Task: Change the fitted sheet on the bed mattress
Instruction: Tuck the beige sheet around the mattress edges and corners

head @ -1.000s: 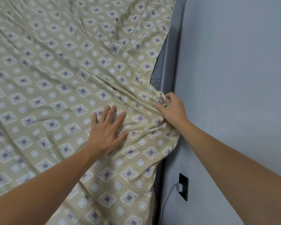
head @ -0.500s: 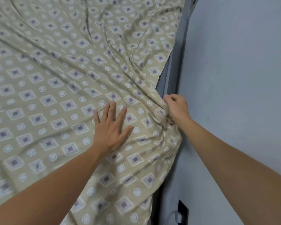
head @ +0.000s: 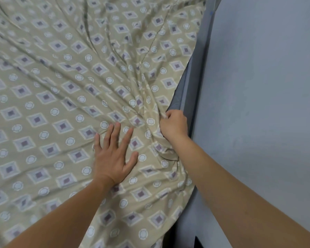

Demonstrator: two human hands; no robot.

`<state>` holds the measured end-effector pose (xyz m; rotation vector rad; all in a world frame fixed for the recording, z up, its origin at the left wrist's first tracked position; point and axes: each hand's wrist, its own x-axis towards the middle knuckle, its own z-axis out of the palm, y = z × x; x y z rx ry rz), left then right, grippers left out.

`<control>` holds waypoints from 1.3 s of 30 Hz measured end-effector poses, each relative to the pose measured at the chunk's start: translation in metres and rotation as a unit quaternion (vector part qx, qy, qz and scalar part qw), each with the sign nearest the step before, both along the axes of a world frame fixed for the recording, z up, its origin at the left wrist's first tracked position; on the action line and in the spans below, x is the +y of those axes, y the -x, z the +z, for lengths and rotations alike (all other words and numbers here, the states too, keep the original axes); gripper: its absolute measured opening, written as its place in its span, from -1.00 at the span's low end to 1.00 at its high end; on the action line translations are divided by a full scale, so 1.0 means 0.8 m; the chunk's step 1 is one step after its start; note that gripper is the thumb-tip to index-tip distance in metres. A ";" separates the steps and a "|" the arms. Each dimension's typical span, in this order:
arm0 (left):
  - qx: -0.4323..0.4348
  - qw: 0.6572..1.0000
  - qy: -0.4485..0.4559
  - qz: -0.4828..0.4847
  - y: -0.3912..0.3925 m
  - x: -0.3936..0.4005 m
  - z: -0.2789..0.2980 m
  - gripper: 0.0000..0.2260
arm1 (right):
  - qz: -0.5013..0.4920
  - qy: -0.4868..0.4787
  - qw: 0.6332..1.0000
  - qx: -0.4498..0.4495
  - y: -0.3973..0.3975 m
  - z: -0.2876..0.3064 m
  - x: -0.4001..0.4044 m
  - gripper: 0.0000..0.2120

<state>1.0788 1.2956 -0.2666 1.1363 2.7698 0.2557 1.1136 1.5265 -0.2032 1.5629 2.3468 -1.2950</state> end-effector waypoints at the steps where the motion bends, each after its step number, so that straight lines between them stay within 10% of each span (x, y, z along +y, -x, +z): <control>1: 0.002 1.000 -0.001 -0.002 -0.001 0.000 -0.001 -0.31 | -0.011 -0.008 1.000 0.013 0.002 0.006 0.006 -0.76; 9: -0.003 1.000 -0.004 -0.001 -0.001 0.002 -0.001 -0.30 | -0.199 -0.135 0.970 -0.028 -0.059 0.014 0.183 -0.78; 14: -0.003 1.000 0.003 0.002 -0.001 0.001 0.002 -0.31 | -0.171 0.146 0.970 0.089 -0.051 -0.001 0.143 -0.39; 17: -0.006 1.000 -0.003 0.002 0.000 0.002 0.000 -0.32 | -0.071 0.223 0.971 0.053 -0.056 -0.017 0.112 -0.61; 25: -0.019 1.000 0.002 -0.005 0.001 0.001 0.009 -0.33 | -0.059 -0.143 0.981 -0.118 -0.073 -0.029 0.177 -0.67; 32: 0.000 0.991 -0.126 -0.054 0.079 0.084 0.065 -0.40 | -0.046 0.010 0.998 0.031 -0.019 -0.012 0.182 -0.10; 39: 0.025 0.999 -0.039 -0.007 0.144 0.143 -0.016 -0.36 | -0.108 -0.009 0.994 0.030 -0.004 -0.096 0.211 -0.77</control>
